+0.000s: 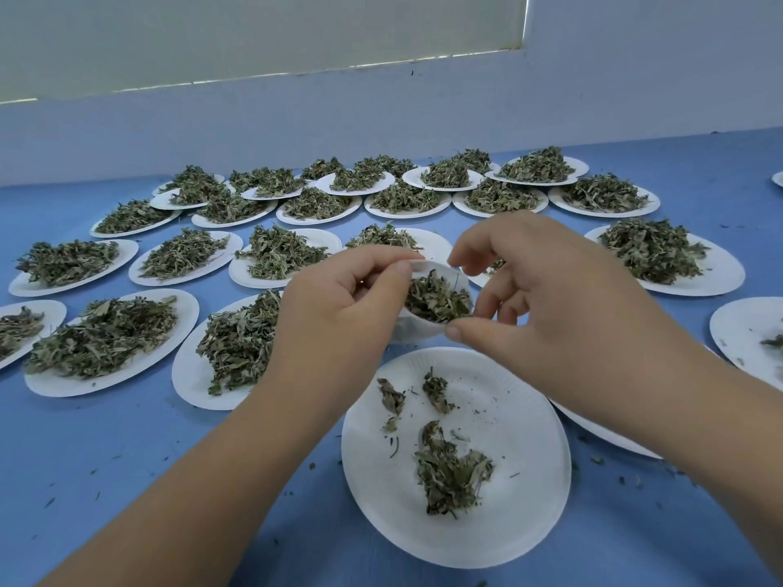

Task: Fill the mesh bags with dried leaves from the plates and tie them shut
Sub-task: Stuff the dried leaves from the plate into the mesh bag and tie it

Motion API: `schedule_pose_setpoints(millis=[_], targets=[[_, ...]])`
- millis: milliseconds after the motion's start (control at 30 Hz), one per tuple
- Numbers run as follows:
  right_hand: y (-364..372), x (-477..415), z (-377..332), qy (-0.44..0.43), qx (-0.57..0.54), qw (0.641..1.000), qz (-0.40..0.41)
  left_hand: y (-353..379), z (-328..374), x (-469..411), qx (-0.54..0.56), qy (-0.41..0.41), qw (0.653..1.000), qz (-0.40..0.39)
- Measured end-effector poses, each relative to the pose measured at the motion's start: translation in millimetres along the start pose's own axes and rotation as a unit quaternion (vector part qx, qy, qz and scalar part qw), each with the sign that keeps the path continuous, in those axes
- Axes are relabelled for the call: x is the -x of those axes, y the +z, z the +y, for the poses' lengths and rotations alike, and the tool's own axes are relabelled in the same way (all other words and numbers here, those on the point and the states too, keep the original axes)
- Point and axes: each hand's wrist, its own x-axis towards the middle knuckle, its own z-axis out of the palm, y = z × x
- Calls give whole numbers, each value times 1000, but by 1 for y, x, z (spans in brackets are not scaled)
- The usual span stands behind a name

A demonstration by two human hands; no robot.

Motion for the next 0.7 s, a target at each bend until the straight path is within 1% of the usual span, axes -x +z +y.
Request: schedule_pose_setpoints(millis=[233, 367, 467, 567, 700], targets=[[-1, 0, 2, -42, -13, 998, 48, 3, 3, 4, -24, 20, 999, -13], [7, 0, 4, -82, 55, 993, 65, 4, 4, 5, -42, 43, 998, -26], [13, -1, 7, -87, 84, 990, 73, 6, 4, 5, -49, 54, 997, -34], [10, -1, 9, -95, 61, 990, 82, 5, 2, 5, -40, 48, 998, -22], [-3, 1, 6, -149, 51, 982, 100, 1, -1, 1, -12, 28, 1000, -8]])
